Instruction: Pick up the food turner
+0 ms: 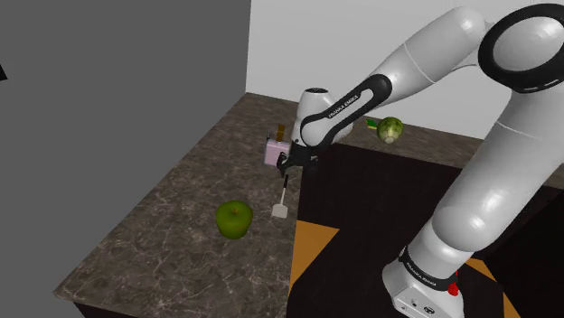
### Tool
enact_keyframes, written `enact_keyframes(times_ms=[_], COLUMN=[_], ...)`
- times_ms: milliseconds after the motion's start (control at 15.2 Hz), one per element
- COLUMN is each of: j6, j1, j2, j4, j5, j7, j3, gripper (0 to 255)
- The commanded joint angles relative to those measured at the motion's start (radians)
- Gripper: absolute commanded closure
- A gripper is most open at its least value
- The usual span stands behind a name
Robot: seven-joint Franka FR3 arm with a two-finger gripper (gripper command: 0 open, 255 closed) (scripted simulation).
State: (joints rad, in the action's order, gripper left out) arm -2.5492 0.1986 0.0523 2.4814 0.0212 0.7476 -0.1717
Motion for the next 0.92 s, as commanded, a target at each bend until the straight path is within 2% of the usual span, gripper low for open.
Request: enact_keyframes(times_ms=[0, 264, 528, 858], j6=[-0.059, -0.139, -0.198, -0.240], j1=[0.001, -0.017, -0.046, -0.055], j2=[0.091, 0.249, 0.400, 0.457], j4=[-0.037, -0.122, -0.222, -0.238], j5=[0.047, 0.121, 0.158, 0.168], j7=[0.078, 0.208, 0.310, 0.321], j3=[0.012, 0.067, 0.132, 0.144], gripper=[0, 0, 0, 0])
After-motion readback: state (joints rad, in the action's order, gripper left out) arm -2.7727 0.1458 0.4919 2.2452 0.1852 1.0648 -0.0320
